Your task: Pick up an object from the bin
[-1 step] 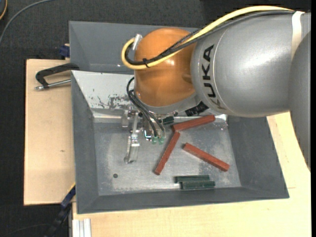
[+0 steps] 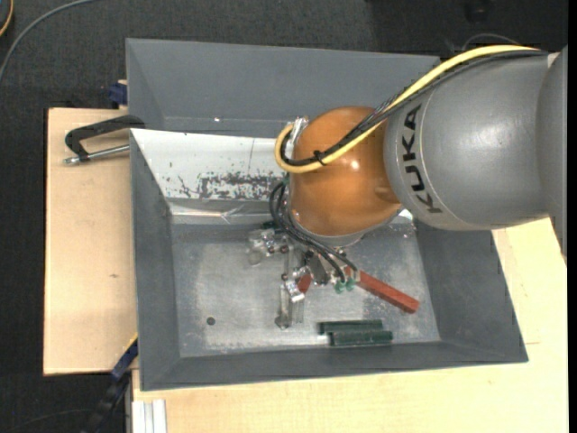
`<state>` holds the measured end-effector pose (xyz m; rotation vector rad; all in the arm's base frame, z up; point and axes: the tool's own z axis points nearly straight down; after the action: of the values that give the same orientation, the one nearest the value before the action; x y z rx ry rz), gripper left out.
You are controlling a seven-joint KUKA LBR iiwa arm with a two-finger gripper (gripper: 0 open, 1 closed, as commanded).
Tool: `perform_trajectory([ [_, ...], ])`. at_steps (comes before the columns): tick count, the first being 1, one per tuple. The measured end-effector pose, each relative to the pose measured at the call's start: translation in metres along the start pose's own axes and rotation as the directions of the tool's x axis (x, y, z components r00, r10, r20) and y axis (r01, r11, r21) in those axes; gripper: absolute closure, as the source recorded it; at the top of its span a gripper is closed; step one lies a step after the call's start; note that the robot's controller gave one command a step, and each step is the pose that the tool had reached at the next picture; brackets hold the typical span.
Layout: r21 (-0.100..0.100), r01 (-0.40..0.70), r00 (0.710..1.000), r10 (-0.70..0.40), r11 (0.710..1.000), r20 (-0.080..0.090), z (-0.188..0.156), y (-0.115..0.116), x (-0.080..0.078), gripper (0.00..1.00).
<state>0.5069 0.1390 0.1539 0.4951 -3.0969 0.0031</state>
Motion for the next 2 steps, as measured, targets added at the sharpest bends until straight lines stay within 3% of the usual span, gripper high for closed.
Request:
perform_trajectory([
  [1, 0.000, 0.426, 0.905, -0.426, 0.905, 0.001, 0.0853, -0.0539, 0.0010, 0.00],
  [2, 0.000, 0.428, 0.904, -0.428, 0.904, 0.006, 0.0833, -0.0520, -0.0005, 1.00],
])
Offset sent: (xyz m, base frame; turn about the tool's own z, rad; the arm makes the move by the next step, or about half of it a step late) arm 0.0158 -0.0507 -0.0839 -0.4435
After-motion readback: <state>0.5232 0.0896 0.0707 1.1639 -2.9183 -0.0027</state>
